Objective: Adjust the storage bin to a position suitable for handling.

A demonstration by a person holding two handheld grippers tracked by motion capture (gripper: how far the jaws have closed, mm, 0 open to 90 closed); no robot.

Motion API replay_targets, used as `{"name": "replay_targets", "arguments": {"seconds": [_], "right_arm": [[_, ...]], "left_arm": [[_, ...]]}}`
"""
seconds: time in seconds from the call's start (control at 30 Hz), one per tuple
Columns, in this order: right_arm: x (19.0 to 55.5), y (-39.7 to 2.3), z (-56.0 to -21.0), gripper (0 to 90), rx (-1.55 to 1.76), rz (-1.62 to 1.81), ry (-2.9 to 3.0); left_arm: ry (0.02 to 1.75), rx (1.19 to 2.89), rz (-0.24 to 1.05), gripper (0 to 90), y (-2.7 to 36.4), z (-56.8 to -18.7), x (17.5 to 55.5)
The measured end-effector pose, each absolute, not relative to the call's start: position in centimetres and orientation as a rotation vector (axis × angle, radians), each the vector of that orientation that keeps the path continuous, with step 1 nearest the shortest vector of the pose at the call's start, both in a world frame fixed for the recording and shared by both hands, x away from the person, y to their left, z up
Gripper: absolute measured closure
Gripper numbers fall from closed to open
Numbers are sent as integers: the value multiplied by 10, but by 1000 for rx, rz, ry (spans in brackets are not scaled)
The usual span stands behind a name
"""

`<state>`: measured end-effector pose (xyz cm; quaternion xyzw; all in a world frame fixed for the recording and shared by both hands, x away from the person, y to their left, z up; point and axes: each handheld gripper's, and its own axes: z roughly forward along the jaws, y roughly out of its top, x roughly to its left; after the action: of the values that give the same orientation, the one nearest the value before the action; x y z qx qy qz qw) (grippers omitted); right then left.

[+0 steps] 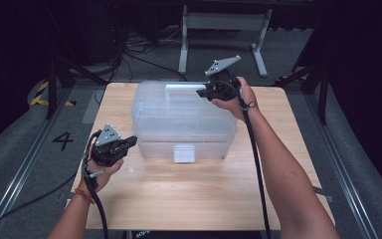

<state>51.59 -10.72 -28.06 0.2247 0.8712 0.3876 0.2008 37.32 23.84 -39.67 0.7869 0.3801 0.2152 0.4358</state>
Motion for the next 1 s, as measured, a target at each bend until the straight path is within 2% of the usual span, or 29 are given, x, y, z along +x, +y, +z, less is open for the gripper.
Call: {"name": "replay_targets", "arguments": {"seconds": [0.6,0.87,1.0], "right_arm": [[511,-114,-280,705,642,1122,2405],[498,-134,-276,699,664,1141,2349],[486,-157,-270,699,682,1190,2294]], "left_arm": [[947,1898,553,899,235,-401,378],[945,1906,563,899,235,-398,379],[944,1911,565,899,236,-396,379]]}}
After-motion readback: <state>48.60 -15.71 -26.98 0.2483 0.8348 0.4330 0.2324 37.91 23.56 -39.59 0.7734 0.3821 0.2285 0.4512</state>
